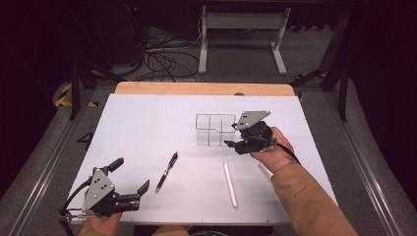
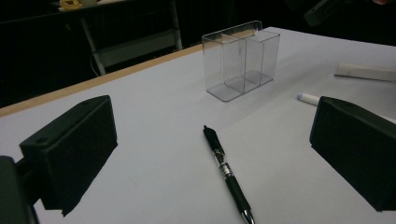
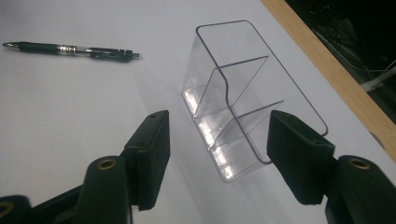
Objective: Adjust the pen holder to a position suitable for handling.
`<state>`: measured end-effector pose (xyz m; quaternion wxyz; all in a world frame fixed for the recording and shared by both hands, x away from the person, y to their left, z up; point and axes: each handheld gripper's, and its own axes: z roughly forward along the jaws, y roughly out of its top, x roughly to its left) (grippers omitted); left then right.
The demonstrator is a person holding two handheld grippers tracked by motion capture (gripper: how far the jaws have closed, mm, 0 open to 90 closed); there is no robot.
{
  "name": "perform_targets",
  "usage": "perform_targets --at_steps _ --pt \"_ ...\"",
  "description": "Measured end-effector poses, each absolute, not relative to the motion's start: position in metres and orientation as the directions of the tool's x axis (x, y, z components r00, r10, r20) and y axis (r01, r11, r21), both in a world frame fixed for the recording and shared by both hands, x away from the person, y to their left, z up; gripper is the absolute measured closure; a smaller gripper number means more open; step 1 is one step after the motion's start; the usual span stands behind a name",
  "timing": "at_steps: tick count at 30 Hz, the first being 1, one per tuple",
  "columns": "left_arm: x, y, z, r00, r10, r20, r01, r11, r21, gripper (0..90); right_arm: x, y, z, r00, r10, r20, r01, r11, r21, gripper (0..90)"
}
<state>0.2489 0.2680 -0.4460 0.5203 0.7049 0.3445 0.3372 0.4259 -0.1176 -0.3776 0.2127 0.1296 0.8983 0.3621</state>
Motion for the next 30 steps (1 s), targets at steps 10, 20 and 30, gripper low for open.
perform_targets --at_steps 10,20,30 --pt "0.250 0.269 -0.446 0.537 0.836 0.114 0.137 -0.219 0.966 1.5 0.445 -0.097 -0.387 -0.883 0.357 -0.306 0.073 0.746 0.662 48.9" --pt "0.251 0.269 -0.447 0.540 0.835 0.111 0.140 -0.219 0.966 1.6 0.465 -0.073 -0.398 -0.895 0.310 -0.320 0.068 0.805 0.589 54.3" --pt "0.252 0.269 -0.448 0.544 0.832 0.106 0.145 -0.217 0.965 1.7 0.477 -0.053 -0.413 -0.908 0.286 -0.306 0.079 0.834 0.545 61.8"
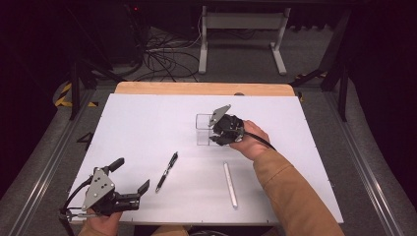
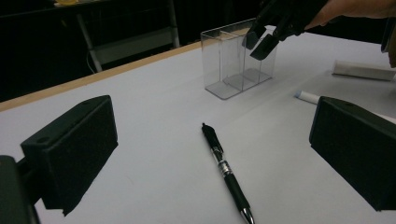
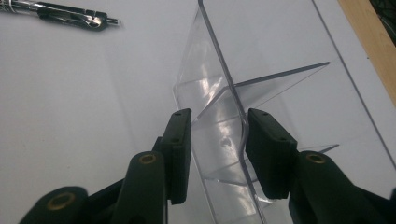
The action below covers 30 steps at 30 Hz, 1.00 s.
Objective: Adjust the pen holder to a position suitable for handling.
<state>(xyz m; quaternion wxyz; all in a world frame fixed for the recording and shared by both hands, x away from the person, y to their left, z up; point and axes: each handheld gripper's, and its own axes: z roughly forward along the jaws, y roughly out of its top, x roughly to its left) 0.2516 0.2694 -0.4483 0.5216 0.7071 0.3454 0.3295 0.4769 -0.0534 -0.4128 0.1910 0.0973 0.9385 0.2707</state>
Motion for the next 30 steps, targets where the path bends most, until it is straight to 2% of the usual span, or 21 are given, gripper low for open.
perform_targets --at_steps 8,24,25,30 --pt "0.2519 0.2696 -0.4485 0.545 0.832 0.103 0.146 -0.215 0.966 1.7 0.4830 -0.0479 -0.4205 -0.918 0.250 -0.308 0.064 0.859 0.508 66.5" --pt "0.2519 0.2694 -0.4485 0.545 0.832 0.104 0.146 -0.216 0.965 1.7 0.4815 -0.0473 -0.4205 -0.913 0.240 -0.330 0.038 0.855 0.517 74.0" --pt "0.2518 0.2693 -0.4485 0.545 0.832 0.104 0.146 -0.216 0.965 1.7 0.4810 -0.0482 -0.4184 -0.918 0.207 -0.337 0.009 0.862 0.507 77.3" --pt "0.2518 0.2691 -0.4485 0.546 0.832 0.104 0.146 -0.217 0.965 1.7 0.4788 -0.0478 -0.4159 -0.927 0.168 -0.336 -0.022 0.869 0.495 81.2"
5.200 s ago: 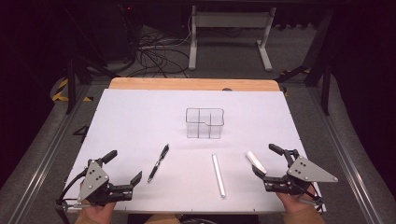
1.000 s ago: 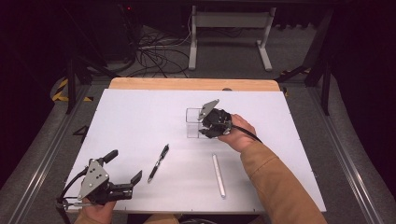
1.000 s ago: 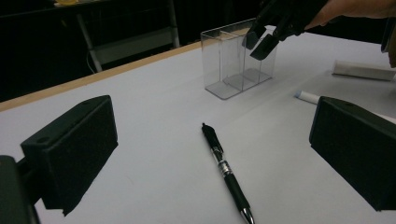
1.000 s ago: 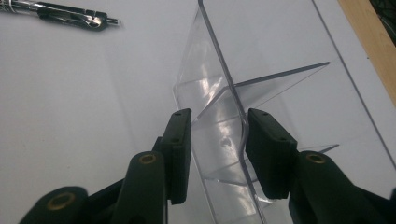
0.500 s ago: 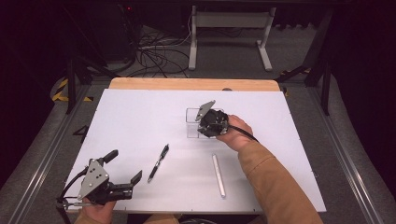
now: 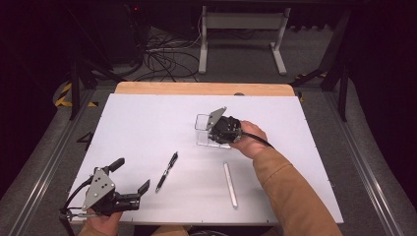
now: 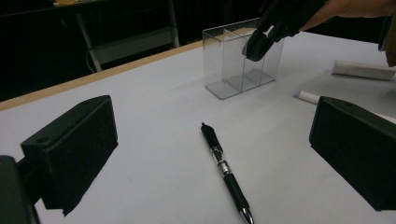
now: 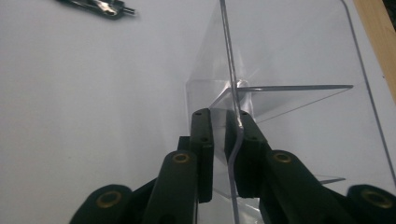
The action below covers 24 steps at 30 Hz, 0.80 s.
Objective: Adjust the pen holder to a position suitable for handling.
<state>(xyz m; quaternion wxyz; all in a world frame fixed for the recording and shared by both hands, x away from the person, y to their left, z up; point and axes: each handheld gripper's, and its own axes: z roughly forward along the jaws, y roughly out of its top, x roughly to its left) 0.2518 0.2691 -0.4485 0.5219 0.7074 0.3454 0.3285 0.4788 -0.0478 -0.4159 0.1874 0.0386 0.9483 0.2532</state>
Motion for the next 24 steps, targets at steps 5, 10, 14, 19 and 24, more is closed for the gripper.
perform_targets --at_steps 5,10,14,19,24 --pt "0.252 0.269 -0.448 0.546 0.831 0.105 0.145 -0.217 0.965 1.7 0.470 -0.045 -0.408 -0.931 0.091 -0.353 -0.093 0.878 0.470 86.1" --pt "0.252 0.269 -0.448 0.547 0.831 0.104 0.146 -0.217 0.965 1.7 0.457 -0.038 -0.405 -0.947 0.040 -0.319 -0.129 0.861 0.493 85.9" --pt "0.251 0.268 -0.448 0.547 0.831 0.105 0.145 -0.217 0.965 1.7 0.450 -0.033 -0.405 -0.953 -0.007 -0.303 -0.160 0.861 0.483 85.3" --pt "0.252 0.268 -0.448 0.548 0.830 0.104 0.145 -0.217 0.965 1.7 0.442 -0.026 -0.405 -0.961 -0.028 -0.277 -0.163 0.863 0.479 85.4" --pt "0.252 0.268 -0.449 0.549 0.829 0.103 0.147 -0.217 0.965 1.7 0.441 -0.024 -0.404 -0.966 -0.023 -0.258 -0.150 0.860 0.487 85.4"
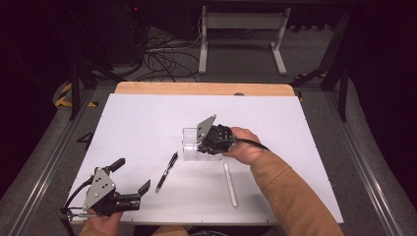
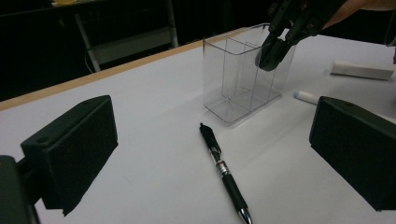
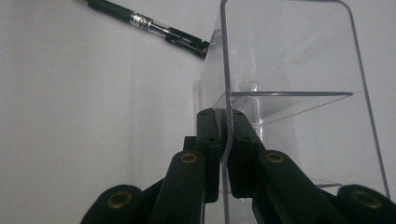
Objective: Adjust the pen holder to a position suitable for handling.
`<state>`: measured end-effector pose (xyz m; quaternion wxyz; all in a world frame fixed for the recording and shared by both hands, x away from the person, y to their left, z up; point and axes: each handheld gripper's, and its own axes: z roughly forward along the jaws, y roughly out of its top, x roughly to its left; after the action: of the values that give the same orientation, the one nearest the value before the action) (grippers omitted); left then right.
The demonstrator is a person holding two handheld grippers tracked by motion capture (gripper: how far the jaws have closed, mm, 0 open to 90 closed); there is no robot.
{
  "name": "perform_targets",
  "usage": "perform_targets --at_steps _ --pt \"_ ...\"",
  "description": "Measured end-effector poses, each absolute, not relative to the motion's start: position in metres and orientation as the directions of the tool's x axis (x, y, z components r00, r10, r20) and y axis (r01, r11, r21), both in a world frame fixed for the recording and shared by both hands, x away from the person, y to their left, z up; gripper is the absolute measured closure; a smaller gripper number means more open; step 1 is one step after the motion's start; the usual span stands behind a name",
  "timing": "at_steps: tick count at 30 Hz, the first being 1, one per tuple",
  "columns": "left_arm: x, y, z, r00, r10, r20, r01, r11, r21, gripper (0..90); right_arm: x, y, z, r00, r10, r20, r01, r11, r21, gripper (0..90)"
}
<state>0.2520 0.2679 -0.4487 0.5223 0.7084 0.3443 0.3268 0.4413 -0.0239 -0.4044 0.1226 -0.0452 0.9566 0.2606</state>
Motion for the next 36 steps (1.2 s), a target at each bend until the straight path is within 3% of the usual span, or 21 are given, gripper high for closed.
perform_targets --at_steps 28,29,33,34,36 --pt "0.253 0.267 -0.449 0.551 0.829 0.099 0.151 -0.215 0.965 1.7 0.446 -0.017 -0.407 -0.968 0.041 -0.247 -0.090 0.865 0.494 82.4" --pt "0.253 0.268 -0.449 0.551 0.829 0.098 0.152 -0.215 0.965 1.7 0.446 -0.017 -0.407 -0.970 0.048 -0.238 -0.080 0.863 0.499 78.7" --pt "0.254 0.268 -0.449 0.552 0.828 0.099 0.154 -0.217 0.964 1.7 0.445 -0.023 -0.402 -0.967 0.105 -0.233 -0.042 0.833 0.551 49.1" --pt "0.254 0.268 -0.449 0.552 0.828 0.098 0.154 -0.217 0.964 1.7 0.445 -0.023 -0.402 -0.967 0.105 -0.233 -0.042 0.833 0.551 49.1" --pt "0.254 0.268 -0.449 0.552 0.828 0.098 0.155 -0.218 0.964 1.6 0.443 -0.028 -0.395 -0.966 0.136 -0.219 -0.020 0.808 0.589 38.6"
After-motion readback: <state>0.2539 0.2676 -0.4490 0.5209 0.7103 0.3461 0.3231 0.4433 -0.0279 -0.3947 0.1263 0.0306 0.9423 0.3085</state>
